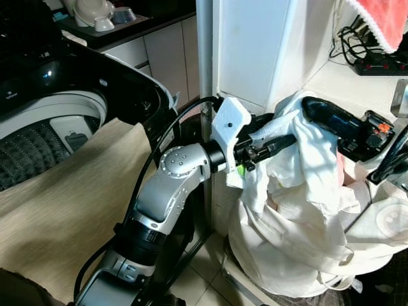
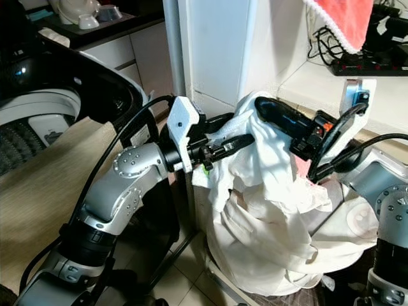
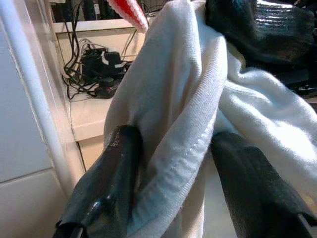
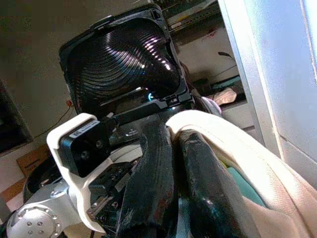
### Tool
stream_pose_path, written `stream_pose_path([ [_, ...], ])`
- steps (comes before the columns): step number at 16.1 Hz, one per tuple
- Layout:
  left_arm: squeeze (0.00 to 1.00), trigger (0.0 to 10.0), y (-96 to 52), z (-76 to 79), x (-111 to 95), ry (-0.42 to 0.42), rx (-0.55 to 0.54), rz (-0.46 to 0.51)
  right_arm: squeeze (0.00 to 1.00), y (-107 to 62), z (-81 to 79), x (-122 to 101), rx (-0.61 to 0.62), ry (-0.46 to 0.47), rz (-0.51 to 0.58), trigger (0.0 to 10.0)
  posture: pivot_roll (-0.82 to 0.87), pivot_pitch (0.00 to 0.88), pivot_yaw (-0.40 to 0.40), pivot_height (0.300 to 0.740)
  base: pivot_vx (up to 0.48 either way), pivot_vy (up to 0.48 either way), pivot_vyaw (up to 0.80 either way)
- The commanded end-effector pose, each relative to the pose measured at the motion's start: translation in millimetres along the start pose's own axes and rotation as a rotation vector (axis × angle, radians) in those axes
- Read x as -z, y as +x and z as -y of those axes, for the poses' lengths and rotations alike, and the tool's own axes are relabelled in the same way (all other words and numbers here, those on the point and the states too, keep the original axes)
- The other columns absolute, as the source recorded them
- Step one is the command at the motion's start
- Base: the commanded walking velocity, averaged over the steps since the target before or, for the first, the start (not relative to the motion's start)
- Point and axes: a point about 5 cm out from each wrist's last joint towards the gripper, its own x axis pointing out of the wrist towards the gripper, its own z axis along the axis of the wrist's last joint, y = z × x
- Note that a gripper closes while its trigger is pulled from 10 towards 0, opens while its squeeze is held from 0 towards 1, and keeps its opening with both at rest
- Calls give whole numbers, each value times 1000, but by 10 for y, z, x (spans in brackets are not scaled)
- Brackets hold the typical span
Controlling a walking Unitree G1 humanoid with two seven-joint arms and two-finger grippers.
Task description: Clothes washing
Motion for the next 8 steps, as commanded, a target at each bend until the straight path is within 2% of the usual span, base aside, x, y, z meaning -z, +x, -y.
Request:
stream_pose_path([
  [1, 0, 0, -21, -20, 24, -10, -4, -13, 0, 36, -62, -20, -22, -24, 0, 0, -135, 0, 74, 740, 0, 0, 0],
  [8, 0, 0, -45, -27, 40, -10, -1, -24, 0, 59, -60, -9, -9, -36, -18, 0, -134, 0, 74, 740, 0, 0, 0],
])
